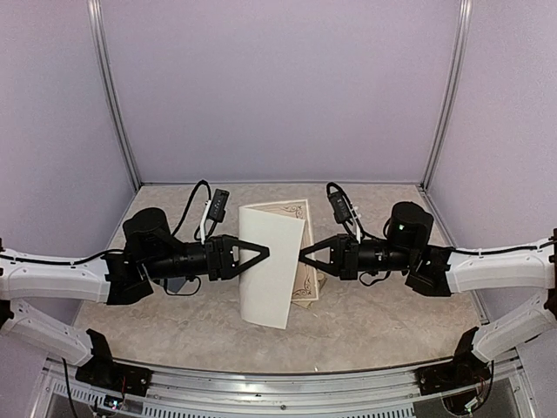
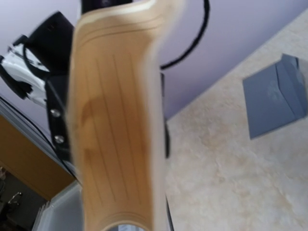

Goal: Place the letter into the envelope and seal it

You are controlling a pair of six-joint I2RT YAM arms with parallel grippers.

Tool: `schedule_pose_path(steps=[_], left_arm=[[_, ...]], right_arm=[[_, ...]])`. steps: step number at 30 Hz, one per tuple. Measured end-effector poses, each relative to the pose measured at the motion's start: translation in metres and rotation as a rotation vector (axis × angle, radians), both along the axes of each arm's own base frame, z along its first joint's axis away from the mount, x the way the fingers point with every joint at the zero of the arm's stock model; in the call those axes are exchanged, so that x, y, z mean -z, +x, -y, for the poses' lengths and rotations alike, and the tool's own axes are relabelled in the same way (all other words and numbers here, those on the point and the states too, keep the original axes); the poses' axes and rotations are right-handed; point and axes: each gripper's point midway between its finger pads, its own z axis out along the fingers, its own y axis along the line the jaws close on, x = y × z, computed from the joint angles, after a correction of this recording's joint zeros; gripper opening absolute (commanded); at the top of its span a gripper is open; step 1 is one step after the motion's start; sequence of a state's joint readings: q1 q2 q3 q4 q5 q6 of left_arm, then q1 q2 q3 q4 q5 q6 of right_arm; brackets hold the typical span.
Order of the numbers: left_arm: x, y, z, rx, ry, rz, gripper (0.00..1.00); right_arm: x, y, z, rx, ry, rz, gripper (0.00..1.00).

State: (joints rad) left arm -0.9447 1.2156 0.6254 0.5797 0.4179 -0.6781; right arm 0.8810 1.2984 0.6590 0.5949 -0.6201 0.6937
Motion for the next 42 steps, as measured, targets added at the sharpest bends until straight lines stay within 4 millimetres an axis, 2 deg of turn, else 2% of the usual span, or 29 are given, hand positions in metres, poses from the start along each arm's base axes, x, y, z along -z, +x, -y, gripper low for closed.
schedule_pose_path(steps=[5, 11, 21, 29, 42], left_arm=[[-0.008, 0.001, 0.0, -0.015, -0.027, 0.015, 0.53], [-0.015, 0.0, 0.001, -0.02, -0.058, 0.022, 0.54], [-0.03, 0.005, -0.001, -0.06, -0.127, 0.032, 0.48], [-0.022, 0.007, 0.002, -0.061, -0.112, 0.02, 0.48], [-0.017, 0.008, 0.004, -0.06, -0.101, 0.008, 0.42]], right_arm=[[-0.008, -0.003, -0.003, 0.007, 0.042, 0.002, 0.0], [-0.006, -0.002, -0.008, 0.007, 0.058, -0.009, 0.0], [-0.008, -0.008, -0.016, -0.014, 0.086, -0.017, 0.0], [-0.008, -0.009, -0.017, -0.023, 0.09, -0.017, 0.0], [-0.002, -0.012, -0.021, -0.038, 0.078, -0.026, 0.0]])
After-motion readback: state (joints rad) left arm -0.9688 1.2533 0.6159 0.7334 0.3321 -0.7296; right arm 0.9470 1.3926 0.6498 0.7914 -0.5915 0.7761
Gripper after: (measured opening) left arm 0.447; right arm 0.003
